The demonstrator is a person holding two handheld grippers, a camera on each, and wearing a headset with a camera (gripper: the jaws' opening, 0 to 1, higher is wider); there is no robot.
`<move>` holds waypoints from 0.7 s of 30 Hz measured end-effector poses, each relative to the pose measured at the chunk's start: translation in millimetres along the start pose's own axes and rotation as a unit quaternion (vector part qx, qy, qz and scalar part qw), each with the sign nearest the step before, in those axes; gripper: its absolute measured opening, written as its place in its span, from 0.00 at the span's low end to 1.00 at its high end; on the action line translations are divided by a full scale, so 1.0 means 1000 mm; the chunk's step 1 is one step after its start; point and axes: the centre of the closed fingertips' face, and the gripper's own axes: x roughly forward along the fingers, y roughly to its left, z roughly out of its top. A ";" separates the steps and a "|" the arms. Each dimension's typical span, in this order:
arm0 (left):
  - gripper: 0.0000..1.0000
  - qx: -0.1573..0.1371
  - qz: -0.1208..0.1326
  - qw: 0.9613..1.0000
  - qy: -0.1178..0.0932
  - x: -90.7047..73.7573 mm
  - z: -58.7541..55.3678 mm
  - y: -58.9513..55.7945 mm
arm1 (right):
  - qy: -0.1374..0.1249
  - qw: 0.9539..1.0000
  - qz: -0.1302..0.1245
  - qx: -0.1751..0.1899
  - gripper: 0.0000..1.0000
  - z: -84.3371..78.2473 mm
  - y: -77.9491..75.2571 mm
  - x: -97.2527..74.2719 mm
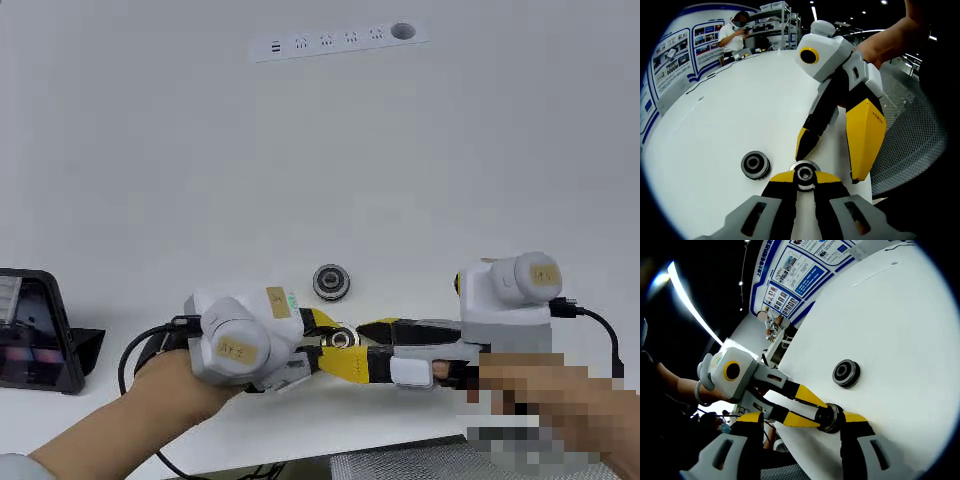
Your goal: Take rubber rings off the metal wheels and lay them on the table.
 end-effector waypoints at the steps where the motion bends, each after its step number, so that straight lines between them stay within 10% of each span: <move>1: 0.12 0.000 0.000 1.000 0.000 0.000 0.000 0.000 | 0.003 1.000 0.000 -0.003 0.63 0.000 0.000 0.001; 21: 0.12 -0.003 0.001 1.000 -0.003 0.000 0.000 0.000 | 0.030 0.999 -0.008 -0.044 0.66 -0.006 -0.001 0.003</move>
